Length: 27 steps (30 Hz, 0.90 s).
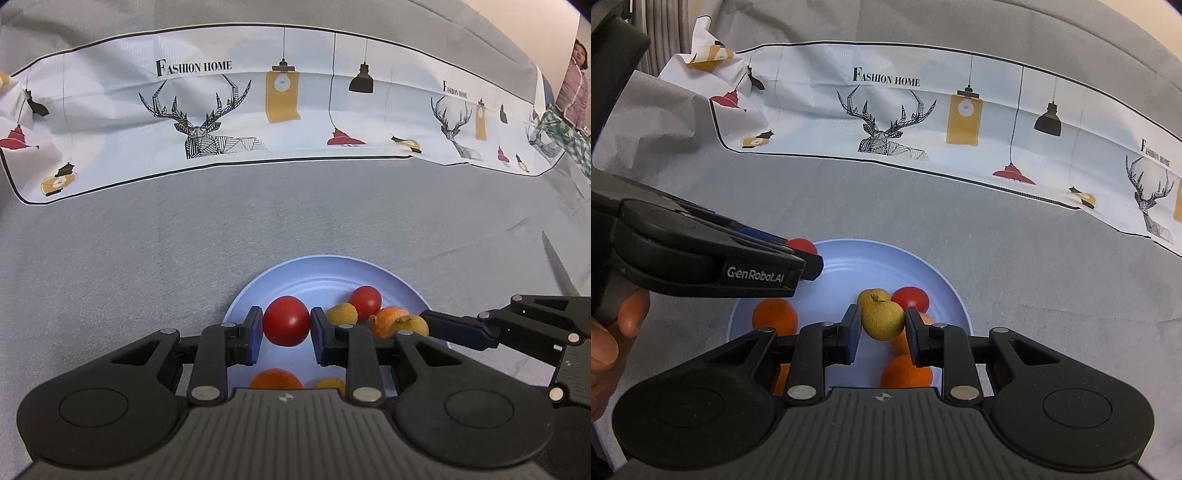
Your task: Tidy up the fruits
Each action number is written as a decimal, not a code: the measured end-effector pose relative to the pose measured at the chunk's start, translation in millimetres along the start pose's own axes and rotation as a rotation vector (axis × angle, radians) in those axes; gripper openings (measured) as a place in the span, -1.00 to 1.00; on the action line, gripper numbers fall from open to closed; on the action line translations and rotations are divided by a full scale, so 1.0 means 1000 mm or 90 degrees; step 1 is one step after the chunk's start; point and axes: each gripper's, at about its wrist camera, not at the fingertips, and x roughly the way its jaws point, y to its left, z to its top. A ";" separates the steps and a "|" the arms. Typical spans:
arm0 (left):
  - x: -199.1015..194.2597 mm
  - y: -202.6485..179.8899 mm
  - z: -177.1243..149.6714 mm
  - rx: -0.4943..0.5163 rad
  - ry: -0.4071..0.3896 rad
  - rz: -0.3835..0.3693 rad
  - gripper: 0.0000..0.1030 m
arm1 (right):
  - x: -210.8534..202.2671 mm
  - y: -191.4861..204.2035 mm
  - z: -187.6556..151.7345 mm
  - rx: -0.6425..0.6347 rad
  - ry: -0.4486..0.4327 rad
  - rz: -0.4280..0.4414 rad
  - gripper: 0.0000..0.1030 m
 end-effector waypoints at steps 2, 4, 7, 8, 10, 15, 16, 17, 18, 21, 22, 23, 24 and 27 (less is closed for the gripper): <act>-0.002 0.000 0.001 -0.004 -0.002 -0.005 -0.41 | 0.000 0.001 0.001 -0.003 0.009 0.001 -0.47; -0.004 -0.001 0.001 -0.005 -0.004 -0.015 -0.38 | -0.001 0.002 0.002 -0.005 0.018 0.000 -0.43; -0.013 -0.003 0.002 0.005 -0.024 -0.017 -0.23 | -0.008 0.003 0.003 -0.005 0.015 -0.012 0.07; -0.019 -0.002 0.003 0.006 -0.040 -0.009 -0.22 | -0.012 0.002 0.003 -0.001 0.010 -0.018 0.15; -0.029 0.004 0.005 -0.012 -0.064 -0.007 -0.18 | -0.018 -0.003 0.004 0.008 0.003 -0.027 0.36; -0.066 0.023 0.001 -0.054 -0.119 -0.011 0.13 | -0.040 -0.026 0.006 0.059 -0.029 -0.060 0.77; -0.072 0.023 0.000 -0.049 -0.126 -0.005 0.15 | -0.046 -0.032 0.006 0.080 -0.040 -0.064 0.81; -0.080 0.021 -0.003 -0.040 -0.136 0.003 0.19 | -0.052 -0.039 0.006 0.103 -0.052 -0.065 0.85; -0.087 0.018 -0.004 -0.031 -0.148 0.013 0.28 | -0.057 -0.045 0.006 0.127 -0.062 -0.065 0.94; -0.107 0.010 -0.014 -0.013 -0.177 0.052 0.41 | -0.071 -0.060 0.004 0.178 -0.082 -0.066 0.99; -0.113 0.009 -0.017 -0.013 -0.178 0.056 0.41 | -0.076 -0.063 0.004 0.188 -0.090 -0.069 0.99; -0.117 0.007 -0.021 -0.014 -0.175 0.052 0.43 | -0.080 -0.063 0.004 0.191 -0.095 -0.073 0.99; -0.121 0.006 -0.025 -0.020 -0.170 0.053 0.54 | -0.083 -0.063 0.003 0.189 -0.098 -0.078 0.99; -0.125 0.003 -0.035 -0.036 -0.141 0.060 0.68 | -0.091 -0.058 0.001 0.184 -0.085 -0.104 0.99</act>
